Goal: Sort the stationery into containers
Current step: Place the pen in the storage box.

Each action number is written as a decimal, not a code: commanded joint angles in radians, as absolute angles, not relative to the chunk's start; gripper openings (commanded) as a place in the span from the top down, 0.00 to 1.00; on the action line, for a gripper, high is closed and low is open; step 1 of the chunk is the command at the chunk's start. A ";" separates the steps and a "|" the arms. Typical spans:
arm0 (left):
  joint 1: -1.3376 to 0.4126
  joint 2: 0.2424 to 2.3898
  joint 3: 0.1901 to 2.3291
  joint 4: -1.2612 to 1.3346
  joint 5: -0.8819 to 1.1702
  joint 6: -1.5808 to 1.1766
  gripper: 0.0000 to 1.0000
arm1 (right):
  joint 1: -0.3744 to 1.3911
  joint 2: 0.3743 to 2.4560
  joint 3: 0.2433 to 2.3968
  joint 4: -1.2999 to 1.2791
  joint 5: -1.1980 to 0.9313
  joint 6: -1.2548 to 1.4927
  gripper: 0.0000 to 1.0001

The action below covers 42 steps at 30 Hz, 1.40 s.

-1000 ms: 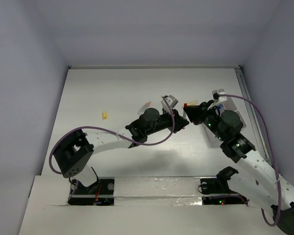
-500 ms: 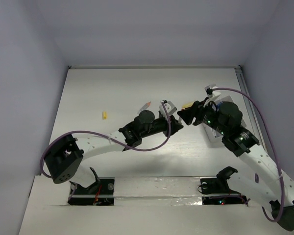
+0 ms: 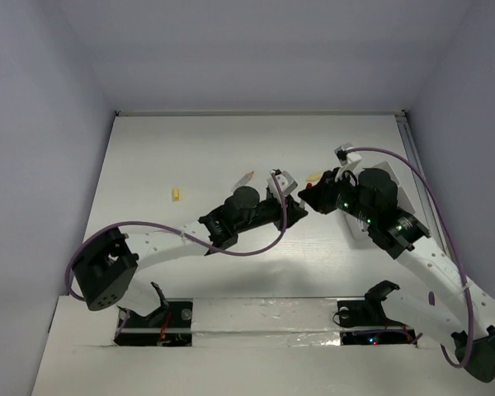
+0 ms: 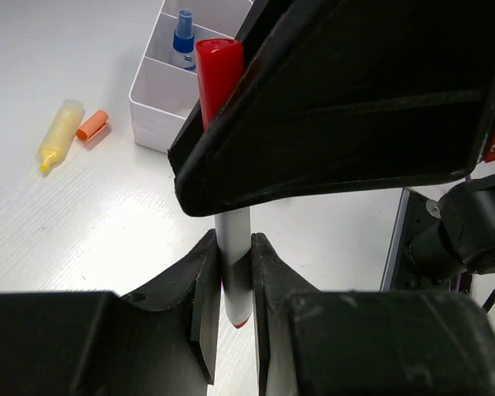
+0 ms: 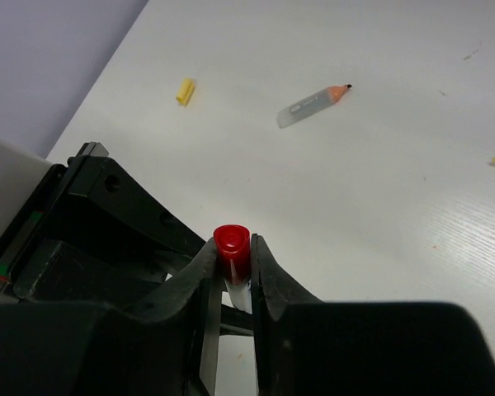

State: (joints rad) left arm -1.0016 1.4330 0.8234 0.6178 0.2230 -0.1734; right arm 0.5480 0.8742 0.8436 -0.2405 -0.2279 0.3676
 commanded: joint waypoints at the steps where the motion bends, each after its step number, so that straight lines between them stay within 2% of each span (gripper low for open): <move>1: -1.012 1.365 0.808 0.681 0.183 -0.156 0.98 | 0.548 0.867 0.899 -0.256 -0.200 0.382 1.00; 2: -1.012 1.356 0.807 0.677 0.175 -0.156 0.84 | 0.548 0.865 0.899 -0.258 -0.158 0.383 1.00; 4: -1.026 1.341 0.790 0.681 0.149 -0.152 0.71 | 0.548 0.853 0.897 -0.252 -0.123 0.383 1.00; 5: -1.026 1.313 0.775 0.690 0.131 -0.150 0.50 | 0.548 0.850 0.899 -0.249 -0.104 0.385 1.00; 7: -1.039 1.281 0.735 0.698 0.075 -0.147 0.33 | 0.548 0.847 0.903 -0.241 -0.054 0.384 1.00; 8: -1.051 1.249 0.723 0.696 0.055 -0.144 0.18 | 0.548 0.850 0.907 -0.241 -0.011 0.379 1.00; 11: -1.060 1.175 0.674 0.670 -0.032 -0.143 0.02 | 0.548 0.865 0.919 -0.248 0.120 0.356 1.00; 14: -1.081 1.068 0.620 0.634 -0.100 -0.173 0.01 | 0.548 0.874 0.920 -0.270 0.250 0.327 1.00; 20: -1.081 0.835 0.499 0.609 -0.169 -0.264 0.01 | 0.539 0.920 0.920 -0.417 0.676 0.322 1.00; 24: -1.081 0.741 0.405 0.623 -0.193 -0.246 0.01 | 0.529 0.951 0.951 -0.650 0.854 0.420 1.00; 28: -1.081 0.674 0.334 0.673 -0.233 -0.245 0.01 | 0.509 0.943 0.951 -0.765 0.899 0.508 1.00; 34: -1.081 0.646 0.324 0.666 -0.210 -0.261 0.01 | 0.491 1.009 0.925 -0.762 0.998 0.532 1.00; 42: -1.081 0.646 0.319 0.664 -0.235 -0.265 0.01 | 0.469 1.092 0.830 -0.500 1.045 0.414 1.00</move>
State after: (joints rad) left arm -1.0782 0.6571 0.3241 0.6086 -0.2127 -0.2531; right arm 0.4847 1.0935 0.8547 -0.6403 0.9768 0.4465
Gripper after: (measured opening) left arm 0.989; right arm 0.211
